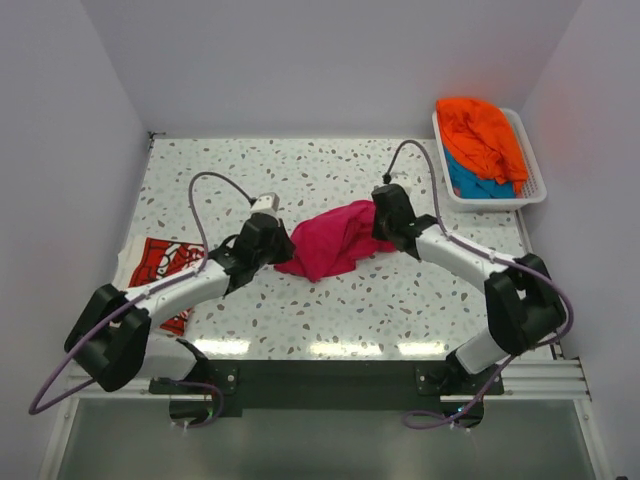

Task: Fold and stack the t-shirts
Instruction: Flatten the tshirt out

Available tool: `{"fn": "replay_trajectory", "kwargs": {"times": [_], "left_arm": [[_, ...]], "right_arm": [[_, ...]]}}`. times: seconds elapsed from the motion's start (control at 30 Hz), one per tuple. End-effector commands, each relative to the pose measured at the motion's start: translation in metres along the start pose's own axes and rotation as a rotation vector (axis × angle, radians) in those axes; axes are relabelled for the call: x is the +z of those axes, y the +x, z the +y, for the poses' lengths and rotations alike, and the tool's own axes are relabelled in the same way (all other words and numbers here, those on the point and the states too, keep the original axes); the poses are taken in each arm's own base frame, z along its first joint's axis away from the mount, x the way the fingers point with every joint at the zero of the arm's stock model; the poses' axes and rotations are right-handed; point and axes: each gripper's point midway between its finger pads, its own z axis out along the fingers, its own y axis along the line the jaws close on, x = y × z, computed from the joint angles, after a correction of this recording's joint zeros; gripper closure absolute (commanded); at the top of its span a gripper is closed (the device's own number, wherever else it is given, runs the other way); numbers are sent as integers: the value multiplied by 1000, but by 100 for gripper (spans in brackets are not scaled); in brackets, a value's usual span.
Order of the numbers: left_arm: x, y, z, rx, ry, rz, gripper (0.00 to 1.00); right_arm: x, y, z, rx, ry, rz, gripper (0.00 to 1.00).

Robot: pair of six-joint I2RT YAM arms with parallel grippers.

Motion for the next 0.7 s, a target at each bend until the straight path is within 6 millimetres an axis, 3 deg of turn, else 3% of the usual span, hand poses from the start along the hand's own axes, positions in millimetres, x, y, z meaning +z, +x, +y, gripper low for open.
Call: {"fn": "replay_trajectory", "kwargs": {"times": [0.0, 0.13, 0.23, 0.27, 0.3, 0.4, 0.5, 0.67], "left_arm": [[-23, -42, 10, -48, -35, -110, 86], [-34, -59, 15, -59, -28, -144, 91], [-31, -61, 3, -30, 34, -132, 91], [-31, -54, -10, -18, 103, -92, 82], [-27, -48, -15, -8, 124, -70, 60], [-15, -22, -24, 34, 123, 1, 33], [-4, -8, -42, 42, 181, 13, 27], [12, 15, -64, 56, 256, 74, 27]], "right_arm": [[-43, -38, -20, 53, 29, -136, 100], [-74, -50, -31, 74, 18, -182, 100], [-98, -65, -38, 85, 15, -230, 100], [-102, -67, -38, 84, 12, -238, 100], [-106, -70, -39, 82, 7, -249, 100], [-105, -68, -36, 72, 2, -230, 100], [-100, -62, -33, 71, -11, -210, 100], [-96, -57, -34, 71, -7, -198, 100]]}}
